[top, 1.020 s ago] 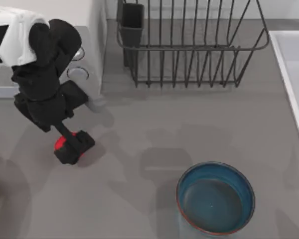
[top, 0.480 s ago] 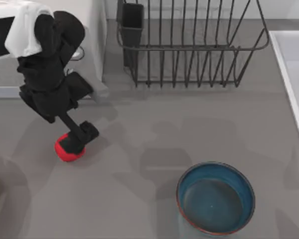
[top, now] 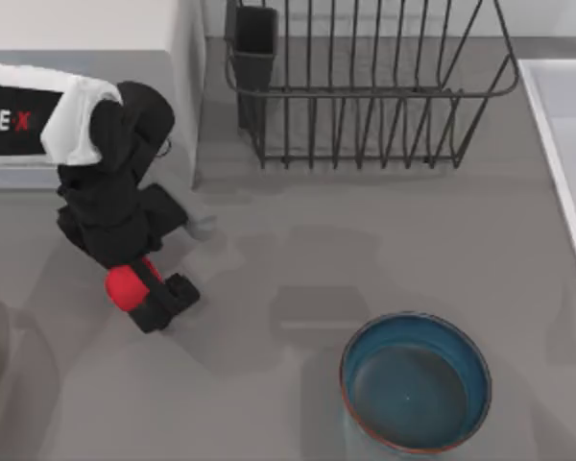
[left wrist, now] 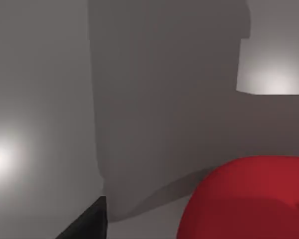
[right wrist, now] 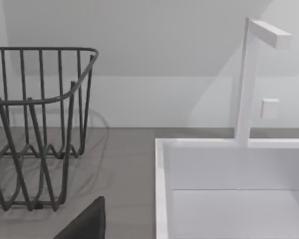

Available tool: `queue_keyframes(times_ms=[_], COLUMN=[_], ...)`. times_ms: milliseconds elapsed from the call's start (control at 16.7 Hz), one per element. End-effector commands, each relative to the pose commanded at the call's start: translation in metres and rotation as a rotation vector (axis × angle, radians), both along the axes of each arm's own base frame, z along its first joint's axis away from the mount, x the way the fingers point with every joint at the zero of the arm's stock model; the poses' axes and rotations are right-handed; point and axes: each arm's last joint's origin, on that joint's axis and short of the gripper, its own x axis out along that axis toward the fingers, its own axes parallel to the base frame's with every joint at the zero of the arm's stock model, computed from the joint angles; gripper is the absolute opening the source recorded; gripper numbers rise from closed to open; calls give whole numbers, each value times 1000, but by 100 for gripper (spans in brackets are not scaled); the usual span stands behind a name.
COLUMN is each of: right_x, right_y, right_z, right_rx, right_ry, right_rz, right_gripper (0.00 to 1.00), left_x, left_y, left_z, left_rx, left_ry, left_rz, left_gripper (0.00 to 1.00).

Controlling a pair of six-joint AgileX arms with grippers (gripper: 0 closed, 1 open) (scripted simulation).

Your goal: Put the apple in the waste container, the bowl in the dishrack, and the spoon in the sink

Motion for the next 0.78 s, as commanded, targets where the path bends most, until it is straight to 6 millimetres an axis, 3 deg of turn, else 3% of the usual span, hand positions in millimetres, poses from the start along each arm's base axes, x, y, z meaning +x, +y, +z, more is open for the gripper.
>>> queue_keyframes(times_ms=[240,780], right_x=[0,0], right_y=[0,0], right_z=[0,0], right_rx=[0,0], right_ry=[0,0], right_rz=[0,0], right_gripper=[100,100], left_x=[0,0], left_y=[0,0], left_z=[-4,-4], left_rx=[1,1], left_ry=[4,4], left_rz=[-1,-1], left_gripper=[100,32])
